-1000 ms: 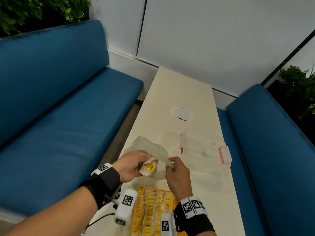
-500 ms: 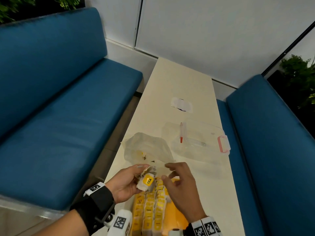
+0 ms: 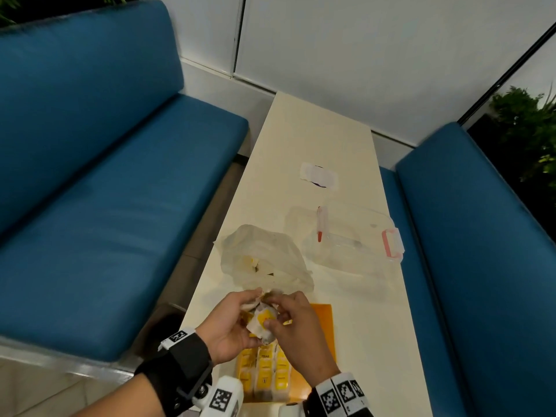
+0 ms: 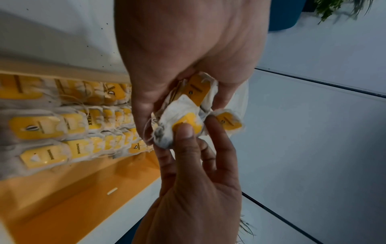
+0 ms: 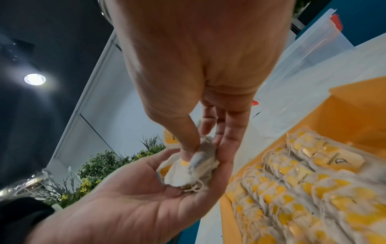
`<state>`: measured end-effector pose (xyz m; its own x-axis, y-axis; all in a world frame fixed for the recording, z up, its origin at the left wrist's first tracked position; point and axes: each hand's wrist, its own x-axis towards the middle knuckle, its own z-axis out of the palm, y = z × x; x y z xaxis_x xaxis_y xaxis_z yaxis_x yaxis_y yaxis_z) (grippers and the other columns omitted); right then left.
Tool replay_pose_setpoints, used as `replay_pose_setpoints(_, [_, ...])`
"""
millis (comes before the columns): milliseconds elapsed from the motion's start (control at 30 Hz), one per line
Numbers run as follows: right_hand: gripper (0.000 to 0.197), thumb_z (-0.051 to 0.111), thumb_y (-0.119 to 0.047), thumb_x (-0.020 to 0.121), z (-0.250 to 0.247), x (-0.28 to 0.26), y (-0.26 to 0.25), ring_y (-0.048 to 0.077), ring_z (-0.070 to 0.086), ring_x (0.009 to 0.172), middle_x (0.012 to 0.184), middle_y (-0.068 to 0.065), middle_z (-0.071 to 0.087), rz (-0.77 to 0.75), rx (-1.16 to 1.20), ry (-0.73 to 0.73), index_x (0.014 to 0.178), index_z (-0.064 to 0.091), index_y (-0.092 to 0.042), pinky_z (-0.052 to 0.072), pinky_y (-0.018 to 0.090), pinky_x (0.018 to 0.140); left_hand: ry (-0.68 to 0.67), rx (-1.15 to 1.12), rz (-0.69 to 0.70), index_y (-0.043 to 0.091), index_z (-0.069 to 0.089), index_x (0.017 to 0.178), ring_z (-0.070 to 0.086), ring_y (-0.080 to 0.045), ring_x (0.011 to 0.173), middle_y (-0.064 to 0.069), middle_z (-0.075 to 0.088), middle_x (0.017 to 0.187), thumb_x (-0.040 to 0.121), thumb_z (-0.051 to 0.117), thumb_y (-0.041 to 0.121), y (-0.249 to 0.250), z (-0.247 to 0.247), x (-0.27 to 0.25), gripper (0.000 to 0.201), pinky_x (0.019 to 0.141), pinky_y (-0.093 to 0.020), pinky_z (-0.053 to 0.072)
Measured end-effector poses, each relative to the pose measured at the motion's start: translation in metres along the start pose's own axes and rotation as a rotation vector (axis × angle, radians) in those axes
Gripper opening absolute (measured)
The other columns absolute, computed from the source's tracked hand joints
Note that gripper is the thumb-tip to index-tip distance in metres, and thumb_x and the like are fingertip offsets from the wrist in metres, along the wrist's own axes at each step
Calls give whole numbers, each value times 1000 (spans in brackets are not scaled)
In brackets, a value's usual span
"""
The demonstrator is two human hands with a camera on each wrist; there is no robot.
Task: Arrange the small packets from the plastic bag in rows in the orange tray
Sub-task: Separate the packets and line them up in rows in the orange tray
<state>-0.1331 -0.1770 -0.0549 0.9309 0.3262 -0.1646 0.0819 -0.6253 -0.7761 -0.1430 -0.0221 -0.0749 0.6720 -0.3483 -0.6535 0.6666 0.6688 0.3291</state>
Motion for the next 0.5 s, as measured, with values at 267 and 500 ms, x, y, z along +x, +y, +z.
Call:
replay_pose_setpoints(267, [35, 71, -11, 86, 5, 0, 0, 4, 56, 87, 97, -10, 51, -62, -42, -93, 100, 69, -43, 46, 10, 78, 6, 7, -14, 10, 73, 120, 67, -36, 98, -17, 70, 111, 86, 77, 32, 1, -8, -1, 40, 80, -48, 57])
replay_pose_setpoints(500, [31, 70, -14, 86, 8, 3, -2, 6, 59, 86, 94, -9, 56, -75, -69, -109, 91, 65, -44, 51, 24, 80, -52, 62, -34, 7, 69, 114, 65, -23, 73, -13, 66, 96, 87, 74, 23, -1, -18, 2, 32, 63, -34, 54])
